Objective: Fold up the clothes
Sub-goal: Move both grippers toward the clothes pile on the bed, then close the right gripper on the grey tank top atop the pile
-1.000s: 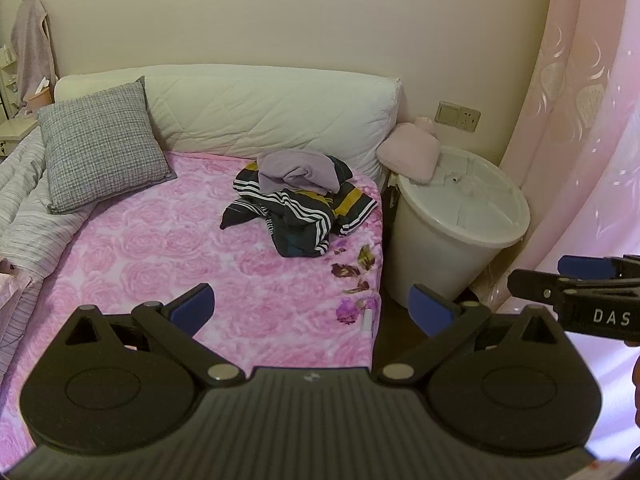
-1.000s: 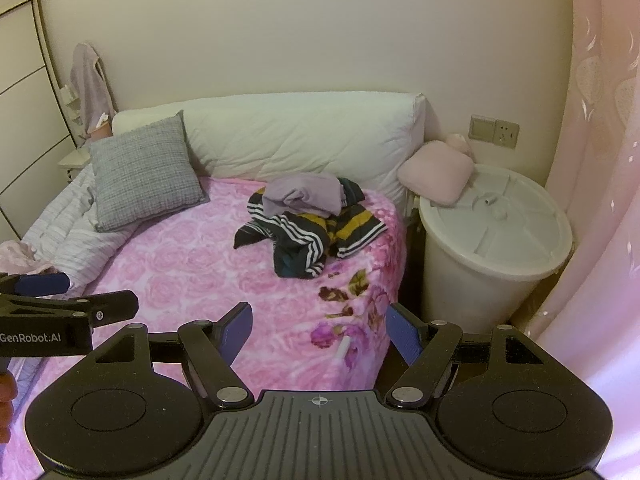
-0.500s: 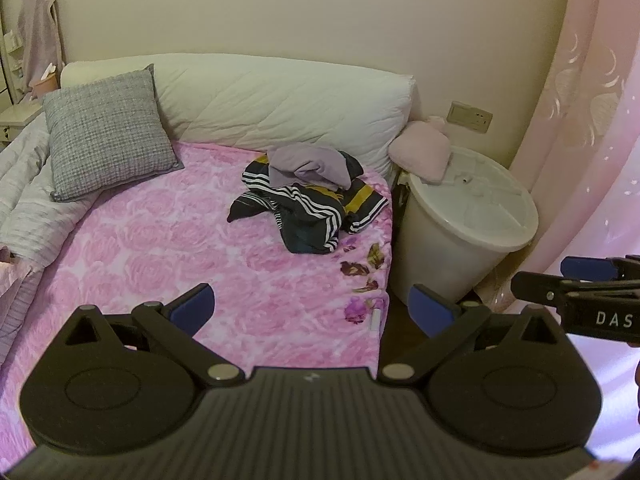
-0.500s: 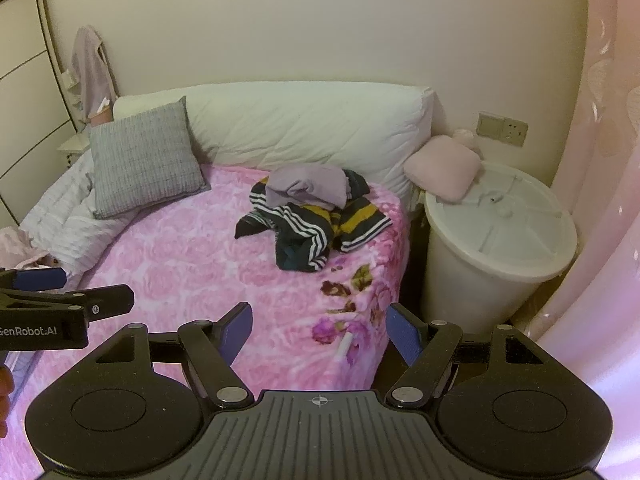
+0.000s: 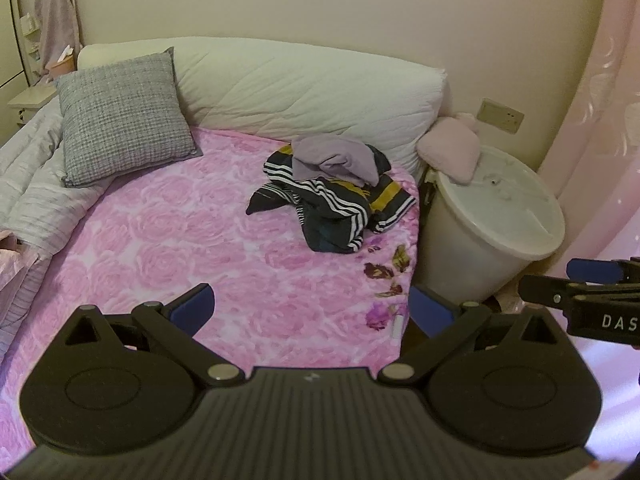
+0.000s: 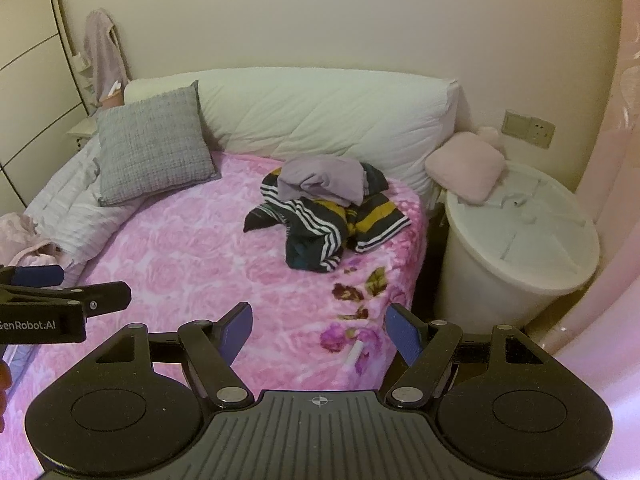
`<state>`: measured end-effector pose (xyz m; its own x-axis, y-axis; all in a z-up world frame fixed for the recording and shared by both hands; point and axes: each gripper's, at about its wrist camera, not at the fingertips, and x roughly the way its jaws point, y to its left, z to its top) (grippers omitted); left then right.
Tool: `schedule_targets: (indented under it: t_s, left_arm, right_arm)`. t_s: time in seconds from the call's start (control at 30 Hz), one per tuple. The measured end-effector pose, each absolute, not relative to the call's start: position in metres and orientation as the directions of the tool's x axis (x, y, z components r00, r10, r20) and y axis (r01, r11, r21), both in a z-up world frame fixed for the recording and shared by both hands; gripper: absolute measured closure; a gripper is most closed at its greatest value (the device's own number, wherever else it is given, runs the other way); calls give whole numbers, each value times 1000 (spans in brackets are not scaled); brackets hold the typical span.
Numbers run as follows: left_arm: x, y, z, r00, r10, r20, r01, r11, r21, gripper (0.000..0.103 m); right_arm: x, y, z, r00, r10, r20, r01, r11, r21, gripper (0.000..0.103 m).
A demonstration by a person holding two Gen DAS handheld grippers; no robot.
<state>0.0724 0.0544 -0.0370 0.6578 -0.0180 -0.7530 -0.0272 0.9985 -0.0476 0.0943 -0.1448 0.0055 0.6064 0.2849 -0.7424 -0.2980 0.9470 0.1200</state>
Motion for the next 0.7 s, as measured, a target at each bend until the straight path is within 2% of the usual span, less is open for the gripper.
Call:
schedule_targets:
  t_s: [0.47,0.7]
  left_arm:
    - [190,57,-91,583,25,-812,-125,990,-59,4]
    - [275,50,-116,561,37,-827,-151,987,-58,4]
  right_arm:
    - [215,-144,-44,567,350,-745,-392,911,130,33]
    - [305,-151,-72,539,380,-751,-399,901,169,42]
